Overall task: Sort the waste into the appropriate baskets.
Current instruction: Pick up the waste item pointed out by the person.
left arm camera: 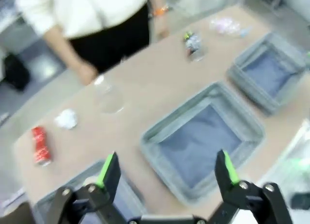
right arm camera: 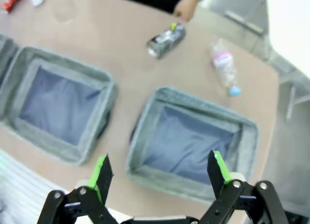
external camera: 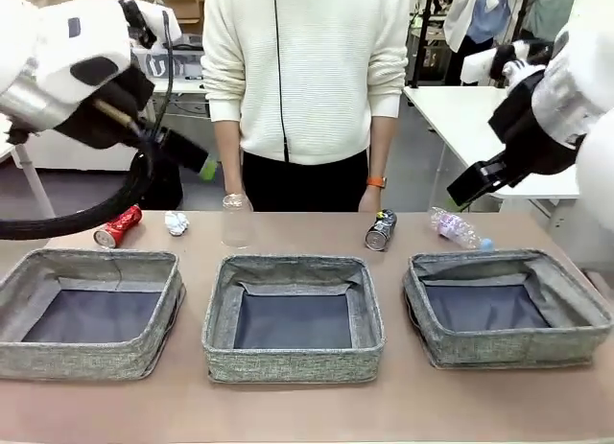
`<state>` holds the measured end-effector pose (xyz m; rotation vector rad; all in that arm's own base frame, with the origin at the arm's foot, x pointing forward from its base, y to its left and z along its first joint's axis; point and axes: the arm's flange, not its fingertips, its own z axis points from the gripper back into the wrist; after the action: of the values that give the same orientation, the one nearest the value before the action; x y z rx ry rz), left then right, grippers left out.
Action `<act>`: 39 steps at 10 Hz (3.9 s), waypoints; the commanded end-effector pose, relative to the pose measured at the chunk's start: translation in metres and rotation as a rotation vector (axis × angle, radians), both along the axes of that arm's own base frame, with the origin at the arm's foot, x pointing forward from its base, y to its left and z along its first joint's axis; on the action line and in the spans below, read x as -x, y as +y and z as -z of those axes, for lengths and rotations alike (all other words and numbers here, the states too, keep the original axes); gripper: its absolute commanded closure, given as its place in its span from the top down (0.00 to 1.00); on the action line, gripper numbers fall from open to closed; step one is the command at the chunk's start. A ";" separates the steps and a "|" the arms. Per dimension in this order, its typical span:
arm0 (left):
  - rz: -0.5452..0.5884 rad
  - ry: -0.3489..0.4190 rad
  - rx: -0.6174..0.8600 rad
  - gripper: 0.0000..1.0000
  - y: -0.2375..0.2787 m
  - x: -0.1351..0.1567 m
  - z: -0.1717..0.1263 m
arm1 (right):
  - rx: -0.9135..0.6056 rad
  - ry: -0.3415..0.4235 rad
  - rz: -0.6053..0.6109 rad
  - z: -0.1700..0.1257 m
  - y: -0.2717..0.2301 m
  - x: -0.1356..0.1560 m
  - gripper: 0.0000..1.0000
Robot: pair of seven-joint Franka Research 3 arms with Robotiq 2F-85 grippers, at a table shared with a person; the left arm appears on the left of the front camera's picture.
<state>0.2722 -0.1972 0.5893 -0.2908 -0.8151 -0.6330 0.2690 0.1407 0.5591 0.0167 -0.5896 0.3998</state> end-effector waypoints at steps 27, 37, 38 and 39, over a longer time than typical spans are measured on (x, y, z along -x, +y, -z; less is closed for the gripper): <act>-0.324 0.483 1.092 1.00 0.375 0.100 0.012 | -1.343 0.084 0.453 0.028 -0.355 0.060 1.00; -0.324 0.483 1.092 1.00 0.375 0.100 0.012 | -0.450 0.361 0.156 0.012 -0.078 -0.115 1.00; -0.324 0.483 1.092 1.00 0.375 0.100 0.012 | -0.364 0.422 0.091 0.027 -0.049 -0.125 1.00; -0.324 0.483 1.092 1.00 0.375 0.100 0.012 | -0.278 0.441 0.074 0.040 -0.027 -0.125 1.00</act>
<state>0.1715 0.1777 0.5746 -1.2166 -0.6319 0.2708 0.3862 0.1138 0.5125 0.4312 -0.2115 0.1925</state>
